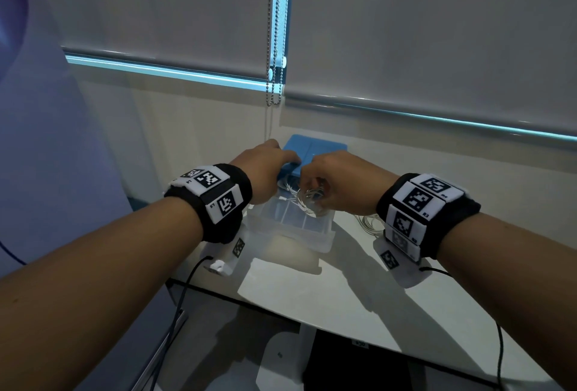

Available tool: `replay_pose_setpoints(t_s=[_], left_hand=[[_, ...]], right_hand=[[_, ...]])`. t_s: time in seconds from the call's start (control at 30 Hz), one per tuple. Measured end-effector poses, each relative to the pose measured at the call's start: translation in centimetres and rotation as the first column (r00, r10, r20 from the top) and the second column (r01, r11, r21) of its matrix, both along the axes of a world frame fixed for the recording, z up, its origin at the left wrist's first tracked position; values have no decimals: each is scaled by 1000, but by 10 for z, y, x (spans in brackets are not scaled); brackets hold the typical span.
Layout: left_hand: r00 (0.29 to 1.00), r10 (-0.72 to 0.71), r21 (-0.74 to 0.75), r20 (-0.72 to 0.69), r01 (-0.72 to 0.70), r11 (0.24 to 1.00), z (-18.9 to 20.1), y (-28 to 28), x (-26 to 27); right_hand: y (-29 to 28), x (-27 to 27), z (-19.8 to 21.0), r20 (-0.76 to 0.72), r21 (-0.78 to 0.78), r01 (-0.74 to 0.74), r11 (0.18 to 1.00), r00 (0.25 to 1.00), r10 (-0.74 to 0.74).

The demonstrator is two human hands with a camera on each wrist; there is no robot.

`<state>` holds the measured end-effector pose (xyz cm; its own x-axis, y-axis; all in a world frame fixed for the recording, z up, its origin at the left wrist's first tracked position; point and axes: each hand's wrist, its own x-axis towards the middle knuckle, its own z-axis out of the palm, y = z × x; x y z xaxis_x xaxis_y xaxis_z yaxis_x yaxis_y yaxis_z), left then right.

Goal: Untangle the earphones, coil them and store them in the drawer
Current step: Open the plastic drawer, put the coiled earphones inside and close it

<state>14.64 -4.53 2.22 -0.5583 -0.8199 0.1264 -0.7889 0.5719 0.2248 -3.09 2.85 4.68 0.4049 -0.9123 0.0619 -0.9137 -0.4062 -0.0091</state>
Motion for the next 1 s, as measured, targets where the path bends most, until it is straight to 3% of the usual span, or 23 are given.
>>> replay_pose_setpoints(t_s=[0.2,0.4,0.57,0.73,0.87,1.0], left_hand=[[1000,9,1,19,-9,1000,2,1,-1],[998,26,-34,59,-24,999,14,11,-5],[976,-96,-178,-196,61,982,34,36,-28],[846,-215,-151,-487,161,975,43,76,-81],[799,-247,-54,-549,261,964,31,103,-134],[886,-157,142,-437,241,960,-5,116,-184]], right_hand=[[-4,-2,-3,26,-15,-3,1000,1000,3],[5,-15,3,182,-51,-5,999,983,14],[25,-48,8,289,-77,78,994,956,-52],[56,-98,9,446,-87,251,964,875,-187],[73,-140,1,505,63,397,916,779,-372],[72,-176,-22,297,439,434,787,756,-583]])
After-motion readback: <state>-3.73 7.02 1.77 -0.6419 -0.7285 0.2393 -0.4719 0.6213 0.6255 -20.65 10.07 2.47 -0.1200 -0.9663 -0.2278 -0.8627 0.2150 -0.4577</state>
